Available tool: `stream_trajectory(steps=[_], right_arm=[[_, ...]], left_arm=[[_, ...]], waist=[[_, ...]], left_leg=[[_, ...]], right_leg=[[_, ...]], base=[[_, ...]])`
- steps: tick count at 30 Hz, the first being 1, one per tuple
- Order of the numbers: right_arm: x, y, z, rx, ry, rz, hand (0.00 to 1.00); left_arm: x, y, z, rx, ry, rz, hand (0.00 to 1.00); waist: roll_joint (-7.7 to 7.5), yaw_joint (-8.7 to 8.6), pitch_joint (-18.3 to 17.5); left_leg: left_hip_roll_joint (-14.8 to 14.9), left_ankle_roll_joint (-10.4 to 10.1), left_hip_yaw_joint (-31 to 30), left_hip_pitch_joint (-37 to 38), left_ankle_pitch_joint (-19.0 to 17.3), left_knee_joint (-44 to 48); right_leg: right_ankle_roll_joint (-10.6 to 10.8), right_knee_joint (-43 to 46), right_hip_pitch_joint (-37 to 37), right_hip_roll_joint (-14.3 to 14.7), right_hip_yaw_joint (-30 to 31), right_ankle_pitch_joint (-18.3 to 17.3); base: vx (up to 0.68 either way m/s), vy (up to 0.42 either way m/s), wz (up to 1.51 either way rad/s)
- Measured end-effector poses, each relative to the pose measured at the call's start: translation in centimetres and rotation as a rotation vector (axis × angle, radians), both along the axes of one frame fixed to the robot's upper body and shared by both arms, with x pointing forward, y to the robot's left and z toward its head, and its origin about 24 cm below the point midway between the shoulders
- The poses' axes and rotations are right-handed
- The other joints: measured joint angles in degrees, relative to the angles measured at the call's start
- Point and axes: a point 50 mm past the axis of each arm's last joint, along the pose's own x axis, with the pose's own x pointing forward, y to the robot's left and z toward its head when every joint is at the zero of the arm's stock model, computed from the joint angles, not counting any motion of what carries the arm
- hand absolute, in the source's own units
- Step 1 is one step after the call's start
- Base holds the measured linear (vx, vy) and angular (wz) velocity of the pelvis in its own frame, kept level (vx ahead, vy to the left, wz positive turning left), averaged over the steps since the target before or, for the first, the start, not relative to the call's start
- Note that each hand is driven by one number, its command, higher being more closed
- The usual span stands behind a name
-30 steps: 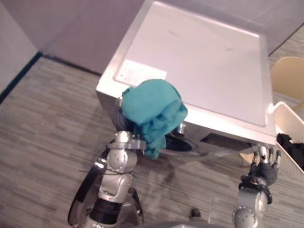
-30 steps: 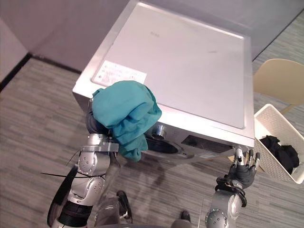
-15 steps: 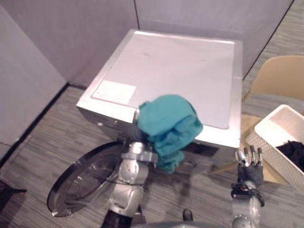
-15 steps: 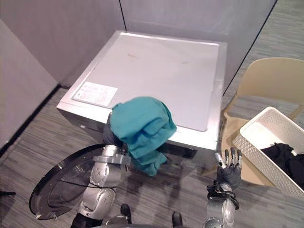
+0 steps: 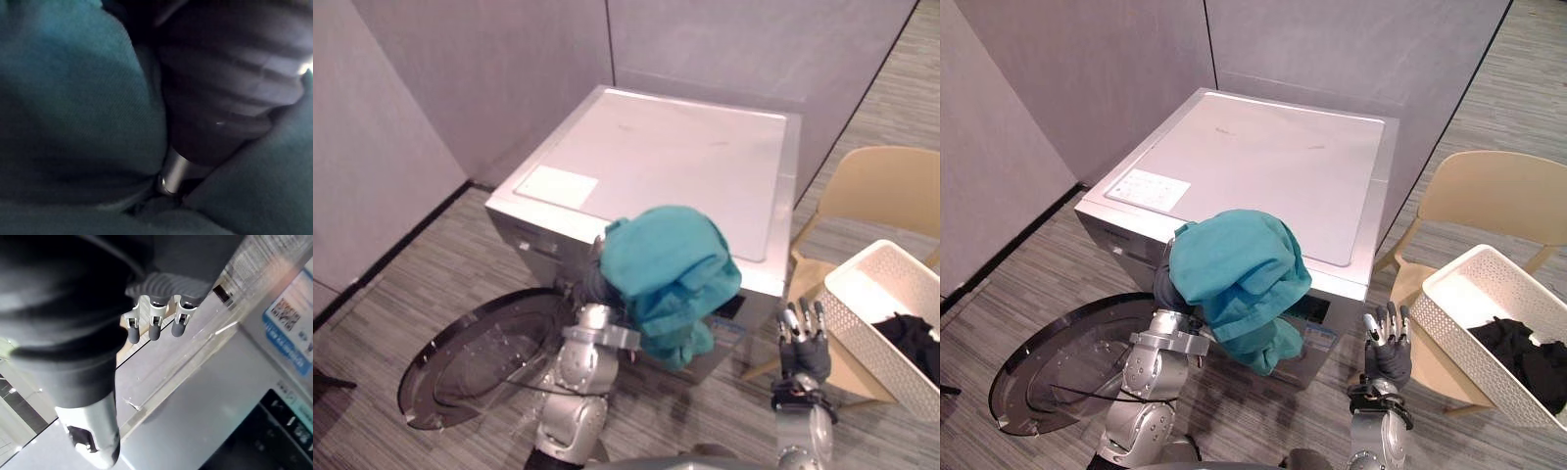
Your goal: Pick up the laundry basket with both hands and put the clothes into the washing machine.
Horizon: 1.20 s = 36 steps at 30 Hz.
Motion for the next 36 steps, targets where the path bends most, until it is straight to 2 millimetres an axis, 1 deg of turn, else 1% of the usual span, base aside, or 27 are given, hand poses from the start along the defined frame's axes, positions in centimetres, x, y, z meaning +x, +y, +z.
stream_trajectory(steps=[1,2,3,4,5,6,9,10,12,14,15,16,18,21,22,24,25,26,27,28,30,32,33,34,35,36], right_arm=[[0.0,0.0,-0.2,0.003,0.007,0.001,0.0],[-0.2,0.0,-0.5,0.005,0.023,-0.001,0.0],[-0.2,0.0,-0.9,0.008,0.037,-0.002,0.0],[-0.2,0.0,-1.1,0.011,0.045,-0.001,0.0],[-0.1,0.0,-1.5,0.015,0.06,-0.003,0.0],[0.0,-0.1,-2.0,0.022,0.083,-0.01,0.0],[-0.1,-0.3,-2.6,0.026,0.121,-0.033,0.0],[-0.3,-0.9,-2.9,0.023,0.14,-0.064,0.0],[-0.9,-1.8,-3.5,0.023,0.171,-0.109,0.0],[-1.7,-2.7,-4.2,0.027,0.22,-0.161,0.0],[-1.9,-2.8,-4.4,0.027,0.229,-0.17,0.0],[-2.2,-3.1,-4.8,0.031,0.251,-0.188,0.0],[-2.4,-3.3,-5.2,0.038,0.273,-0.205,0.0],[-2.6,-3.1,-5.8,0.055,0.297,-0.203,0.0],[-2.6,-3.1,-5.9,0.056,0.302,-0.202,0.0],[-2.8,-2.8,-6.4,0.065,0.325,-0.19,0.0],[-2.8,-2.6,-6.7,0.071,0.338,-0.182,0.0],[-2.8,-2.6,-6.8,0.073,0.343,-0.177,0.0],[-2.5,-2.5,-6.9,0.074,0.343,-0.163,0.0],[-2.4,-2.2,-7.1,0.077,0.348,-0.143,0.0],[-2.3,-1.9,-7.3,0.08,0.355,-0.118,0.0],[-2.0,-1.3,-7.2,0.075,0.348,-0.08,0.0],[-1.7,-1.3,-7.1,0.075,0.339,-0.075,0.0],[-1.4,-1.3,-7.0,0.074,0.329,-0.072,0.0],[-1.5,-1.3,-7.1,0.075,0.333,-0.074,0.0],[-1.6,-1.3,-7.3,0.079,0.346,-0.074,0.0]], left_arm=[[0.0,0.0,0.0,0.001,0.001,-0.002,1.0],[0.0,-0.1,0.0,0.002,0.001,-0.007,1.0],[0.1,-0.3,0.1,0.005,-0.003,-0.017,1.0],[0.1,-0.4,0.2,0.007,-0.007,-0.022,1.0],[0.1,-0.5,0.3,0.013,-0.013,-0.032,1.0],[0.2,-0.6,0.4,0.017,-0.02,-0.037,1.0],[0.6,-0.8,0.9,0.028,-0.045,-0.049,1.0],[0.7,-0.8,1.1,0.037,-0.056,-0.054,1.0],[0.9,-0.8,1.3,0.056,-0.071,-0.062,1.0],[1.2,-0.5,1.4,0.084,-0.086,-0.062,1.0],[1.2,-0.5,1.5,0.09,-0.088,-0.063,1.0],[1.2,-0.4,1.4,0.095,-0.087,-0.062,1.0],[1.2,-0.3,1.4,0.097,-0.087,-0.059,1.0],[1.3,-0.2,1.4,0.101,-0.086,-0.056,1.0],[1.3,-0.2,1.4,0.102,-0.085,-0.055,1.0],[1.3,-0.2,1.4,0.102,-0.087,-0.055,1.0],[1.4,-0.2,1.4,0.102,-0.088,-0.055,1.0],[1.4,-0.2,1.4,0.102,-0.087,-0.055,1.0],[1.4,-0.1,1.5,0.098,-0.088,-0.05,1.0],[1.5,0.1,1.4,0.098,-0.082,-0.038,1.0],[1.5,0.5,1.2,0.1,-0.073,-0.021,1.0],[1.6,0.5,1.1,0.101,-0.073,-0.019,1.0],[1.7,0.4,1.0,0.104,-0.067,-0.023,1.0],[1.9,0.1,0.4,0.114,-0.043,-0.036,1.0],[2.0,-0.1,-0.3,0.127,-0.009,-0.044,1.0],[2.1,-0.2,-0.8,0.138,0.02,-0.049,1.0]], waist=[[-0.18,-0.09,0.0],[-0.98,-0.38,0.1],[-1.31,-0.53,0.1],[-1.44,-0.65,0.1],[-1.75,-1.43,0.2],[-1.88,-1.61,0.3],[-1.88,-1.32,0.3],[-1.86,-1.38,0.3],[-2.06,-1.48,0.2],[-2.12,-1.4,0.2],[-2.11,-1.46,0.2],[-2.12,-1.44,0.2],[-2.03,-1.41,0.1],[-2.04,-1.63,0.0],[-2.01,-1.59,0.0],[-1.95,-1.5,0.0],[-1.73,-1.58,0.0],[-1.58,-1.52,-0.1],[-1.33,-1.46,-0.1],[-1.3,-1.34,-0.1],[-1.14,-1.18,-0.7],[-2.48,-0.79,-2.0],[-2.66,-0.6,-2.2],[-2.53,-0.21,-2.3],[-2.57,-0.18,-2.3],[-2.6,0.05,-2.3]], left_leg=[[-0.3,-0.1,-0.1,-0.2,-0.1,0.2],[-0.9,-0.1,-0.3,-1.1,-0.1,0.6],[-1.2,-0.6,-0.6,-2.2,-0.5,1.7],[-1.4,-0.5,-0.7,-2.6,-0.7,2.2],[-1.5,-0.7,-0.9,-3.7,-0.9,2.9],[-1.5,-0.7,-0.9,-4.6,-1.3,3.4],[-1.3,-0.4,-0.4,-6.2,-1.7,3.7],[-1.3,0.3,0.0,-6.8,-2.0,3.6],[-1.3,1.1,0.8,-7.8,-2.5,3.6],[-1.3,2.5,2.0,-9.6,-3.4,4.0],[-1.3,2.8,2.3,-10.0,-3.5,4.0],[-1.2,3.3,3.0,-10.2,-3.8,4.0],[-0.7,4.1,4.4,-10.4,-4.4,3.7],[-0.5,4.5,6.1,-10.2,-4.5,3.0],[-0.5,4.6,6.4,-9.9,-4.5,2.9],[-0.5,5.2,7.8,-7.6,-4.3,1.8],[-0.5,5.9,8.6,-5.9,-3.6,0.3],[-0.3,6.5,9.2,-5.2,-3.2,-0.5],[-0.2,6.9,10.0,-3.7,-2.4,-2.3],[-0.3,6.4,10.4,-2.0,-1.7,-3.7],[-0.2,5.6,10.3,-0.9,-1.2,-4.8],[-0.3,4.4,10.1,-1.6,-0.5,-5.2],[-0.3,3.9,9.5,-2.0,-0.1,-5.4],[-0.3,3.0,9.4,-2.6,0.9,-6.0],[-0.5,2.8,9.1,-3.4,1.5,-5.9],[-0.4,2.4,8.8,-3.4,1.7,-5.8]], right_leg=[[0.0,0.1,-0.3,-0.3,0.0,0.0],[0.0,0.5,-0.9,-0.9,0.1,0.0],[0.3,0.7,-1.7,-1.3,0.2,0.1],[0.5,0.7,-1.8,-1.5,0.2,0.2],[1.3,0.2,-1.8,-1.8,0.2,0.6],[2.3,-1.2,-1.8,-1.9,0.3,1.6],[4.2,-8.0,-0.7,-1.9,1.2,6.1],[5.3,-12.4,0.4,-2.1,1.6,9.1],[6.7,-17.4,1.4,-2.7,1.8,12.4],[8.3,-22.9,1.4,-3.0,3.1,18.6],[8.6,-24.0,1.3,-3.1,3.1,20.0],[8.4,-25.6,1.2,-3.2,3.1,22.7],[7.9,-26.4,-0.1,-2.8,2.9,26.5],[6.7,-26.2,-1.8,-2.5,1.5,29.6],[6.4,-26.1,-1.8,-2.4,1.2,29.9],[6.6,-25.1,-1.4,-2.5,-0.9,31.1],[6.9,-25.6,-0.6,-2.4,-1.6,32.4],[7.0,-25.8,-0.1,-2.5,-1.5,32.9],[6.1,-21.0,-0.9,-2.7,-1.9,29.5],[5.5,-11.3,-2.0,-3.1,-2.3,24.9],[6.4,-5.8,-1.3,-3.5,-1.8,23.2],[5.9,-9.1,0.1,-3.1,-1.6,22.5],[5.8,-10.4,0.6,-2.7,-1.5,22.4],[5.5,-11.9,0.6,-2.3,-1.5,21.4],[4.8,-13.0,1.0,-2.3,-1.2,19.6],[4.8,-13.8,1.8,-2.2,-0.8,18.4]], base=[[-0.08,0.085,0.02],[-0.08,0.122,0.05],[-0.04,0.117,0.05],[-0.01,0.131,0.06],[0.0,0.141,0.03],[0.01,0.19,-0.06],[0.0,0.198,-0.21],[0.0,0.227,-0.28],[-0.03,0.238,-0.25],[-0.05,0.255,-0.35],[-0.06,0.212,-0.35],[-0.06,0.196,-0.34],[-0.05,0.189,-0.45],[-0.03,0.125,-0.37],[0.01,0.1,-0.28],[0.03,0.092,-0.24],[0.02,0.069,-0.17],[0.01,0.045,-0.08],[0.0,0.0,0.0],[0.01,0.007,0.03],[0.02,-0.077,0.01],[0.04,-0.2,-0.07],[0.04,-0.185,-0.1],[0.05,-0.181,0.01],[0.06,-0.179,0.07],[0.11,-0.259,0.16]])
